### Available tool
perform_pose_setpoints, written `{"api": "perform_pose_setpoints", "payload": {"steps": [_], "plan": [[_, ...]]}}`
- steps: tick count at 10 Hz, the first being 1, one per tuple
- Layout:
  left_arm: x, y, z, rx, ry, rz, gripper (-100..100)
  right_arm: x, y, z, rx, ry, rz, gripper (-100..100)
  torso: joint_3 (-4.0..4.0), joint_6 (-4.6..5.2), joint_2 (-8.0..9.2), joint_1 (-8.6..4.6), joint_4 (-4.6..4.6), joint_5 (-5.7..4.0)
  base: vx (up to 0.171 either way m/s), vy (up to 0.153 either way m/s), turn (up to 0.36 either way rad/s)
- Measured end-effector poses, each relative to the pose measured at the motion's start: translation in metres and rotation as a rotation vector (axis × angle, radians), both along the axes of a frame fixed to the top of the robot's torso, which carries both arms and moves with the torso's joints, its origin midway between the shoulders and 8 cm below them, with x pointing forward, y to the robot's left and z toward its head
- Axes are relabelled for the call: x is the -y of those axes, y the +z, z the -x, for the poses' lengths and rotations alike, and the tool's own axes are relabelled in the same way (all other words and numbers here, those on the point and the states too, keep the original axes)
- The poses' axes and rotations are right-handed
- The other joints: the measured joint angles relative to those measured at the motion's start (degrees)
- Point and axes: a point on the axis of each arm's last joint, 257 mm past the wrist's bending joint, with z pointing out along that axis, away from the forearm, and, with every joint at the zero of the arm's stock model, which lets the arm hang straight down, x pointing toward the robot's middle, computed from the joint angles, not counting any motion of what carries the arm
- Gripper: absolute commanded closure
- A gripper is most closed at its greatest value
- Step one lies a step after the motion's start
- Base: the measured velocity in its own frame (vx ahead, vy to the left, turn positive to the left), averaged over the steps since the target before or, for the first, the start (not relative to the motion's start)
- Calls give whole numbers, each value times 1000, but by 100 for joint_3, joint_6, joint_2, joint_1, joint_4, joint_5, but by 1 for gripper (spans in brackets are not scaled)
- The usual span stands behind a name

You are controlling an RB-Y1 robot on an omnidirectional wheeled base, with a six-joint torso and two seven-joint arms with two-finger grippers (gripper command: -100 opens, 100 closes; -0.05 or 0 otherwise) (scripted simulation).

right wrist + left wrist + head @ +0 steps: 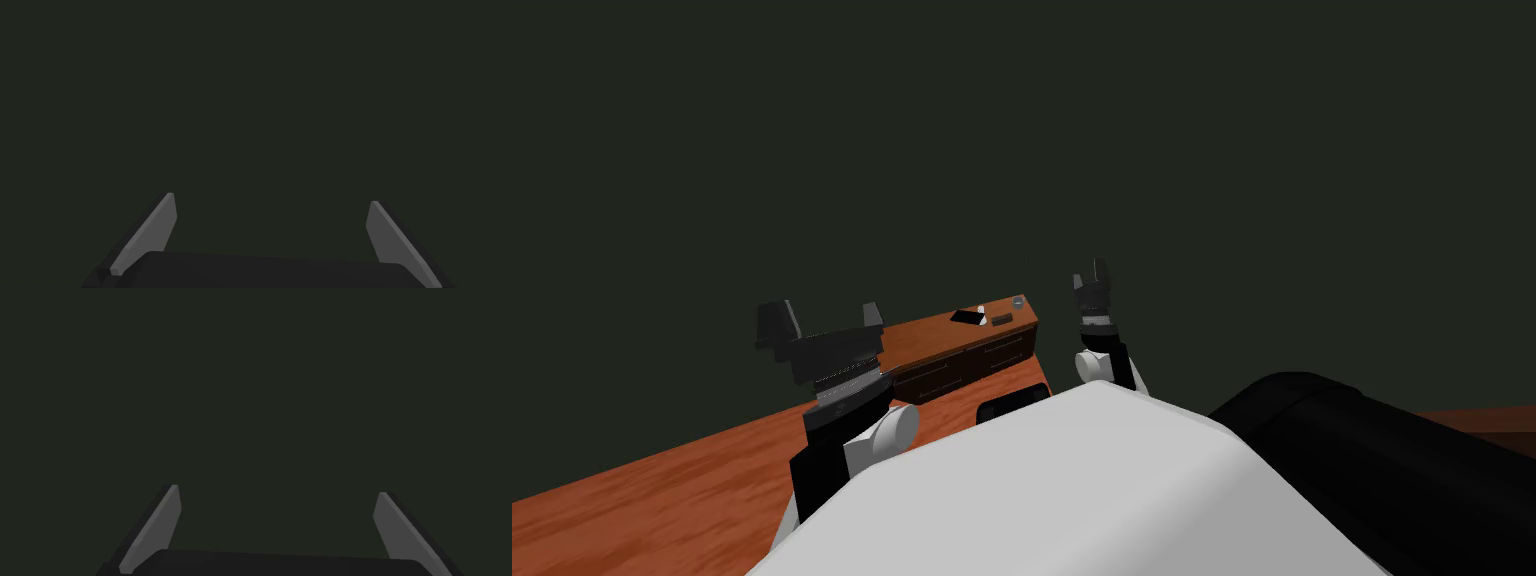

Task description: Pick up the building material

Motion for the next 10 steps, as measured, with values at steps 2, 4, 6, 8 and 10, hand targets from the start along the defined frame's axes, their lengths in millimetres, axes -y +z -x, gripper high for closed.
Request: {"api": "perform_pose_setpoints", "payload": {"steps": [2,4,6,8,10], "plan": [[0,0,0,0,0,0,0,1,-5,-1,-24,11,37,-100,10,-1,18,14,4,3,-58,53,123],[0,0,0,0,0,0,0,4,-19,-3,-71,16,82,-100,16,-2,29,26,6,6,-84,85,215],[0,0,0,0,0,0,0,11,-40,-6,-140,13,131,-100,24,-2,43,36,9,8,-115,106,249],[0,0,0,0,0,0,0,26,-69,-8,-234,1,186,-100,26,-2,44,34,10,8,-89,112,360],[0,0,0,0,0,0,0,40,-107,-12,-343,-13,253,-100,18,-4,30,36,7,9,-65,105,437]]}}
